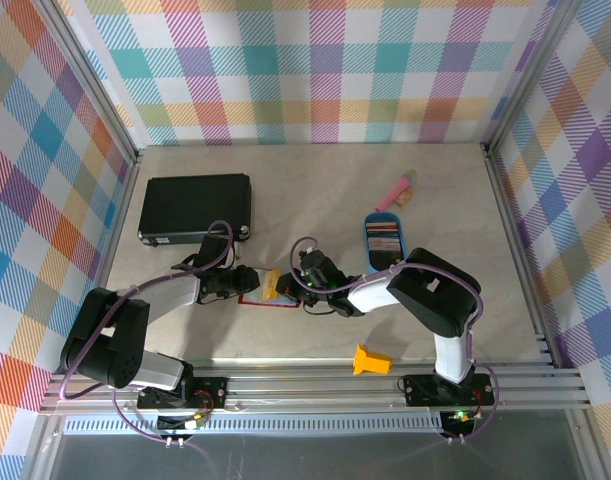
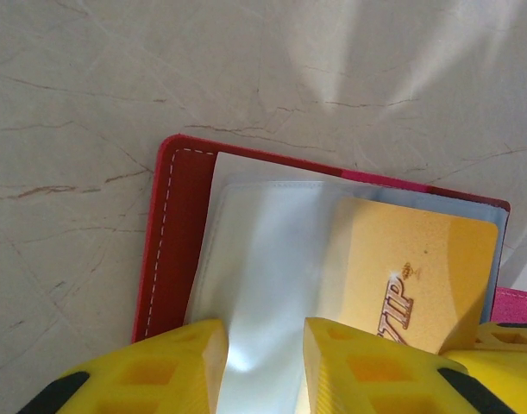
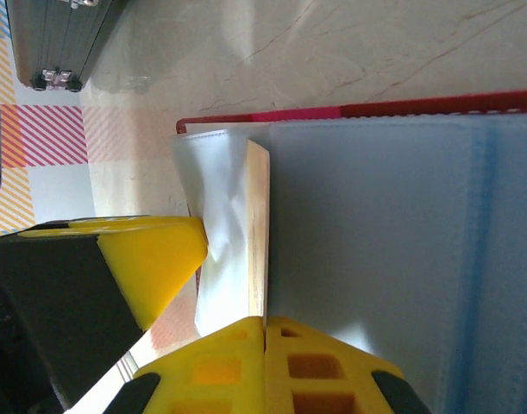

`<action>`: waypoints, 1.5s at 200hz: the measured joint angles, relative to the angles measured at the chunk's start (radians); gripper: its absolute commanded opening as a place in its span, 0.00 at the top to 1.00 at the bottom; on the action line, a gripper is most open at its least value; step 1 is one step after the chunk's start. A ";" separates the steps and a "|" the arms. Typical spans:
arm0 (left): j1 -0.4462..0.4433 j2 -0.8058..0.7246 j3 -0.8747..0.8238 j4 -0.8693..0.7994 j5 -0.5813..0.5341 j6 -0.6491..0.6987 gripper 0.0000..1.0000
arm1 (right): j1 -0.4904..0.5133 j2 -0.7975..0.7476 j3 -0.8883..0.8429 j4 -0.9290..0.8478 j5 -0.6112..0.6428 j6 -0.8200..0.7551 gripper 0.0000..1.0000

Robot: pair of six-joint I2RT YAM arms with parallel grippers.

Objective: Put the credit cards into the card holder

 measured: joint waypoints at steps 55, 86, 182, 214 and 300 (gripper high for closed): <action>0.000 0.002 0.001 0.001 -0.003 0.000 0.68 | 0.000 0.014 0.018 0.000 -0.024 -0.004 1.00; 0.000 0.002 0.001 0.001 -0.003 0.000 0.68 | 0.000 0.024 0.026 0.000 -0.029 -0.004 1.00; 0.003 0.002 0.001 0.002 -0.003 0.000 0.68 | 0.006 0.042 0.060 -0.019 -0.031 -0.024 0.80; 0.003 0.000 0.001 0.002 -0.003 0.000 0.68 | 0.012 0.002 0.067 -0.106 -0.019 -0.075 0.67; 0.003 -0.053 -0.027 0.001 0.016 -0.005 0.61 | -0.050 -0.362 0.221 -0.826 0.124 -0.306 0.49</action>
